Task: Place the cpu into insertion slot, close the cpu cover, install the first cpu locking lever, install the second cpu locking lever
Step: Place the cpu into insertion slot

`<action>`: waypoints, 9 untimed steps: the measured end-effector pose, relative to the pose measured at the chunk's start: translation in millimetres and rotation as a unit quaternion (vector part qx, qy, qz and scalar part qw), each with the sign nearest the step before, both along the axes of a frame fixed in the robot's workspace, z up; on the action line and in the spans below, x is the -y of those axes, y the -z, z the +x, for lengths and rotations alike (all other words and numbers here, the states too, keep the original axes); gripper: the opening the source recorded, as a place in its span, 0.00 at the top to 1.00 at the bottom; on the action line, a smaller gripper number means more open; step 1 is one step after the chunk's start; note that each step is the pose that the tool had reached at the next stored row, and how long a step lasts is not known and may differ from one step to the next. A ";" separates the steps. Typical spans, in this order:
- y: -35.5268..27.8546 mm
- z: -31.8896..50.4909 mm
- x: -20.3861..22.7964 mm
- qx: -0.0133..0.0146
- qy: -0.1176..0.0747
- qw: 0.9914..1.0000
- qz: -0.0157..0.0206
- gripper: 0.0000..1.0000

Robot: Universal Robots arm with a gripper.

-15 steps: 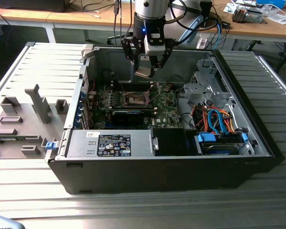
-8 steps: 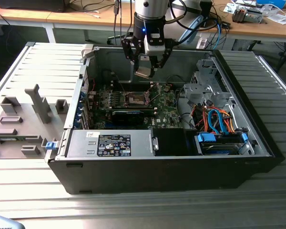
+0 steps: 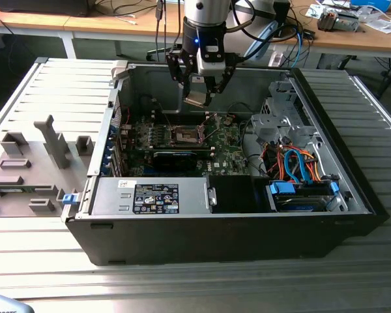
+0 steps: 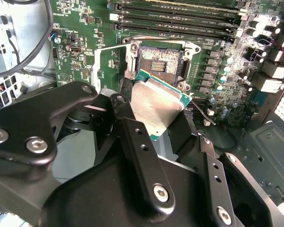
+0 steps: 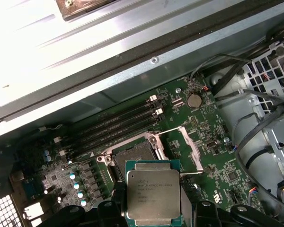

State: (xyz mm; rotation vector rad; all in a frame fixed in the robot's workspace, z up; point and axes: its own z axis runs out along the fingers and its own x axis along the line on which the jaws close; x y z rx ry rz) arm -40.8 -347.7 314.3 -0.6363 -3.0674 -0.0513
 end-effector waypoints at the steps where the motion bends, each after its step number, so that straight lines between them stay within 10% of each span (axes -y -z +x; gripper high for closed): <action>1: 0.0 0.0 0.0 0.000 0.000 1.000 0.000 0.45; 9: 0.1 0.0 0.0 0.000 0.005 1.000 0.000 0.45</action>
